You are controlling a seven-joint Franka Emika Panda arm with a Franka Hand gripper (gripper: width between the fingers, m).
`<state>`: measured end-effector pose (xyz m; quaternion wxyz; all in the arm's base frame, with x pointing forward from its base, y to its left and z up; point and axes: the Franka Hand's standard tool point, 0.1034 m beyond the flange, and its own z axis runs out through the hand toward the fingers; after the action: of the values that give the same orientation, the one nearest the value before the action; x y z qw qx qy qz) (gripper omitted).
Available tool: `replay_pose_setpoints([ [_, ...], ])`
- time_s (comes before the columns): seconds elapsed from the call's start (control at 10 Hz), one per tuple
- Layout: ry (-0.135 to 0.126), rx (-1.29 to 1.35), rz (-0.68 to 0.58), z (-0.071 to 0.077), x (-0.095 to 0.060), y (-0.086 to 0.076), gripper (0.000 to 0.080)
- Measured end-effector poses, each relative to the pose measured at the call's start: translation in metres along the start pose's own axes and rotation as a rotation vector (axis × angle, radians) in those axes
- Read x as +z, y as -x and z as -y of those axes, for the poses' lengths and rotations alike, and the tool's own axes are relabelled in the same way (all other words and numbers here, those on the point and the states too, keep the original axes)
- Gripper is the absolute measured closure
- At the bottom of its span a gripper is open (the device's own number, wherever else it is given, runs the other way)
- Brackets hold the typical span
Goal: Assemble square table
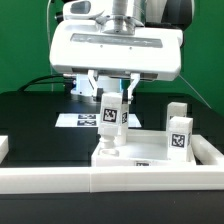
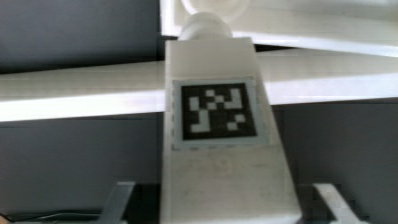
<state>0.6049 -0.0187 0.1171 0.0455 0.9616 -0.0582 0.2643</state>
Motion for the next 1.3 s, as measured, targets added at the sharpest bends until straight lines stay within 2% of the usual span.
replay_pose_setpoints([
  [0.5, 0.001, -0.005, 0.018, 0.001, 0.002, 0.013, 0.0509],
  [1.3, 0.001, -0.019, 0.036, 0.006, 0.011, 0.023, 0.0509],
])
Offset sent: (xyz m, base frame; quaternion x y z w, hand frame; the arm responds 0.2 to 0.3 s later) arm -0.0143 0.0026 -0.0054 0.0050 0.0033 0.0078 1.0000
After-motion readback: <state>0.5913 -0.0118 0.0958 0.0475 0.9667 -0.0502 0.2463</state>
